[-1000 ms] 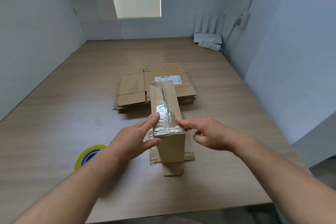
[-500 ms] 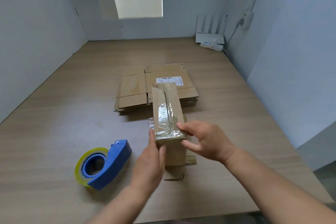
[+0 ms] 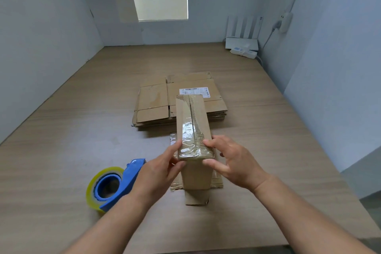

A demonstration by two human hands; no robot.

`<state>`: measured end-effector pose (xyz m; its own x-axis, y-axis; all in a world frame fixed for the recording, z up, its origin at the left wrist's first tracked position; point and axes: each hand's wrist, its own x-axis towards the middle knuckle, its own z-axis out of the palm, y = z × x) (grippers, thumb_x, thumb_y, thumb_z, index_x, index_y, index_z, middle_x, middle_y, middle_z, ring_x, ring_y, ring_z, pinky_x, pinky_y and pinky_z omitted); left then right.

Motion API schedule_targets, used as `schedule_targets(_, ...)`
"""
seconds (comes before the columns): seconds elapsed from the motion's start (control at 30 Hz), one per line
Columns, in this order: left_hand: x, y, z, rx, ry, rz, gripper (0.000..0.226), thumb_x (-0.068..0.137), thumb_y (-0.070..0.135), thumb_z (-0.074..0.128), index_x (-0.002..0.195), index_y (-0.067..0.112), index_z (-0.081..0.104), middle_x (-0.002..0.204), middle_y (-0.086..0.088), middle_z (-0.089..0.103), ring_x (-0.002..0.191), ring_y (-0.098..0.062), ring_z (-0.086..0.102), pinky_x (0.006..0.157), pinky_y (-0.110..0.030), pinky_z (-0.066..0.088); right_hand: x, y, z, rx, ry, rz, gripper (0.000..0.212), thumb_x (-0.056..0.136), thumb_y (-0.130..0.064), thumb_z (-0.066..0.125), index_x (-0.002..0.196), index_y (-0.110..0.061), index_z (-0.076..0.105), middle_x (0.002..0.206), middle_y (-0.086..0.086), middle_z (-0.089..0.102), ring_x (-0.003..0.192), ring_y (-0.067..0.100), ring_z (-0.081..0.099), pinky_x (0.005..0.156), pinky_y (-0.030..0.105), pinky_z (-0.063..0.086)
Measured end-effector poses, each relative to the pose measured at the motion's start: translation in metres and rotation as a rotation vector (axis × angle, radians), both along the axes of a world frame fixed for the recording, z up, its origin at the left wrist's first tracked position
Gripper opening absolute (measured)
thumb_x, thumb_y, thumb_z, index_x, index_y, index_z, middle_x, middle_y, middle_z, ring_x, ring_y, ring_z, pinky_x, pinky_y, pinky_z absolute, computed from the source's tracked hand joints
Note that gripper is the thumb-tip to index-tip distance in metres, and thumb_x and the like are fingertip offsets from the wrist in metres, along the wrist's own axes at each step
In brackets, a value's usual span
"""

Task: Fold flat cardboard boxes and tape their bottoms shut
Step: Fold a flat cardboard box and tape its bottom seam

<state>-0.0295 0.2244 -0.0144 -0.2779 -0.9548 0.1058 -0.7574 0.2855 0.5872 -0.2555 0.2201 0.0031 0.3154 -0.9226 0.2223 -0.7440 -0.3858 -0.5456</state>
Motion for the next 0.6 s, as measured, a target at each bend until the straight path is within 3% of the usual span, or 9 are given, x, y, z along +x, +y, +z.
schedule_targets(0.1, -0.005, 0.0, 0.0, 0.043, 0.079, -0.06, 0.058, 0.088, 0.05, 0.05, 0.141, 0.048, 0.024, 0.094, 0.017, 0.061, 0.083, 0.001, 0.061, 0.073, -0.008, 0.047, 0.015, 0.008, 0.004, 0.056, 0.082, -0.171, 0.076, 0.073, -0.082, 0.035, 0.126, -0.028, 0.041, 0.123, -0.006, 0.05, 0.104, 0.013, 0.054, 0.077, 0.029, 0.045)
schedule_targets(0.17, -0.005, 0.0, 0.001, 0.107, 0.197, -0.079, 0.054, 0.087, 0.056, 0.045, 0.133, 0.058, 0.018, 0.093, 0.018, 0.064, 0.088, 0.003, 0.062, 0.079, -0.013, 0.05, 0.028, 0.01, 0.006, 0.028, 0.164, -0.291, 0.093, 0.061, -0.093, 0.021, 0.125, -0.027, 0.033, 0.122, -0.004, 0.047, 0.106, 0.016, 0.053, 0.074, 0.031, 0.043)
schedule_targets(0.23, -0.004, -0.003, 0.003, 0.187, 0.278, -0.058, 0.053, 0.097, 0.041, 0.042, 0.133, 0.062, 0.009, 0.095, 0.023, 0.066, 0.095, 0.005, 0.061, 0.087, -0.018, 0.048, 0.035, 0.009, 0.01, 0.01, 0.265, -0.365, 0.103, 0.055, -0.096, 0.02, 0.13, -0.025, 0.026, 0.126, 0.0, 0.042, 0.112, 0.019, 0.049, 0.076, 0.032, 0.046)
schedule_targets(0.33, -0.009, -0.01, 0.009, 0.221, 0.349, -0.021, 0.056, 0.101, 0.029, 0.037, 0.141, 0.054, 0.007, 0.098, 0.025, 0.066, 0.103, 0.002, 0.06, 0.096, -0.029, 0.047, 0.034, 0.004, 0.014, 0.051, 0.358, -0.387, 0.099, 0.067, -0.086, 0.04, 0.139, -0.023, 0.015, 0.13, 0.004, 0.034, 0.117, 0.022, 0.042, 0.081, 0.034, 0.046)
schedule_targets(0.43, -0.014, -0.022, 0.022, 0.12, 0.414, 0.115, 0.064, 0.09, 0.053, 0.036, 0.149, 0.039, 0.016, 0.111, 0.016, 0.061, 0.107, -0.007, 0.058, 0.095, -0.035, 0.047, 0.021, 0.002, 0.019, 0.053, 0.374, -0.366, 0.093, 0.071, -0.07, 0.051, 0.142, -0.022, 0.015, 0.134, 0.006, 0.034, 0.121, 0.024, 0.038, 0.092, 0.036, 0.04)
schedule_targets(0.5, -0.013, -0.034, 0.03, 0.072, 0.419, 0.212, 0.07, 0.088, 0.056, 0.038, 0.151, 0.031, 0.019, 0.13, 0.008, 0.052, 0.117, -0.007, 0.051, 0.098, -0.028, 0.04, 0.003, 0.001, 0.024, 0.085, 0.349, -0.302, 0.096, 0.069, -0.061, 0.055, 0.146, -0.026, 0.01, 0.142, 0.003, 0.029, 0.129, 0.024, 0.031, 0.103, 0.039, 0.031)
schedule_targets(0.6, -0.008, -0.054, 0.035, 0.063, 0.386, 0.284, 0.072, 0.093, 0.051, 0.045, 0.153, 0.024, 0.016, 0.153, -0.001, 0.032, 0.138, -0.014, 0.033, 0.113, -0.039, 0.03, -0.035, -0.003, 0.035, 0.219, 0.386, -0.144, 0.106, 0.069, -0.051, 0.059, 0.151, -0.032, -0.005, 0.156, -0.011, 0.007, 0.144, 0.014, 0.006, 0.118, 0.045, 0.008)
